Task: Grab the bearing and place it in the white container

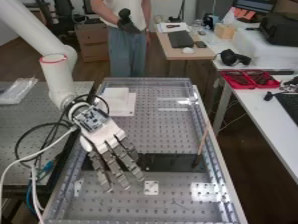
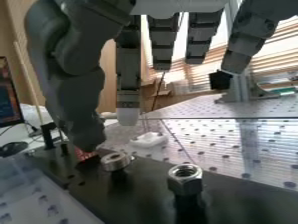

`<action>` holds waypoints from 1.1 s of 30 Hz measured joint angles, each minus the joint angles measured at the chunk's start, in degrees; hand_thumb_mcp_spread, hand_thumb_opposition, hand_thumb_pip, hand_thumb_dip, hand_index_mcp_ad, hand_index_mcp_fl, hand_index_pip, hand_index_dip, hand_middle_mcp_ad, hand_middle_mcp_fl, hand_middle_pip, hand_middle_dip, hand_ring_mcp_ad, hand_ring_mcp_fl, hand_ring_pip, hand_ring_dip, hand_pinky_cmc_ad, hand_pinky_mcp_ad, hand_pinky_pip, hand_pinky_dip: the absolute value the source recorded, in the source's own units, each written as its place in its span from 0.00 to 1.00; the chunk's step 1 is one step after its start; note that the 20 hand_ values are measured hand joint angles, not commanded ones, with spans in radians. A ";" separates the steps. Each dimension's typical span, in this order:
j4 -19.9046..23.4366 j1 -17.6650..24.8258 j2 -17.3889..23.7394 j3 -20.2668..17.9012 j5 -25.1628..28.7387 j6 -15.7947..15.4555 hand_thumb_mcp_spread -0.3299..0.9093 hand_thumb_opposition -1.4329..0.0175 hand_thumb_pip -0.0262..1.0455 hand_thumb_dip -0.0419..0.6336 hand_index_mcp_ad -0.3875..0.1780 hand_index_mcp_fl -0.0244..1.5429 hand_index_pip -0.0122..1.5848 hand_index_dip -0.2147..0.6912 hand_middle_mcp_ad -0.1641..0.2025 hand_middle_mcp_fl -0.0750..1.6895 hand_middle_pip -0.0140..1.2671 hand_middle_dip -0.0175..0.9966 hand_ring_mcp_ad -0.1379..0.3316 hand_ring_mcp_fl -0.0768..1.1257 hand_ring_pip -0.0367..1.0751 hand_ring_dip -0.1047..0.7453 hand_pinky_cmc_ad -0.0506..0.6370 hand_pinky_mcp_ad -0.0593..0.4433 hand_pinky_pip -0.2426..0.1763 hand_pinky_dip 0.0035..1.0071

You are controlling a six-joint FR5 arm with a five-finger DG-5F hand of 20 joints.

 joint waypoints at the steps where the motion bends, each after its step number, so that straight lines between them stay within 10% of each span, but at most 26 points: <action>1: 0.09 -0.12 -0.11 0.03 -0.34 -0.03 0.67 0.42 0.47 0.49 0.59 0.17 0.79 0.55 0.66 0.07 0.12 0.24 0.61 0.07 0.13 0.23 0.60 0.70 0.40 0.19; 33: 0.36 -0.04 -2.38 0.50 -0.37 0.73 0.67 0.41 0.47 0.51 0.59 0.18 0.82 0.53 0.65 0.09 0.11 0.24 0.59 0.07 0.13 0.23 0.60 0.70 0.44 0.18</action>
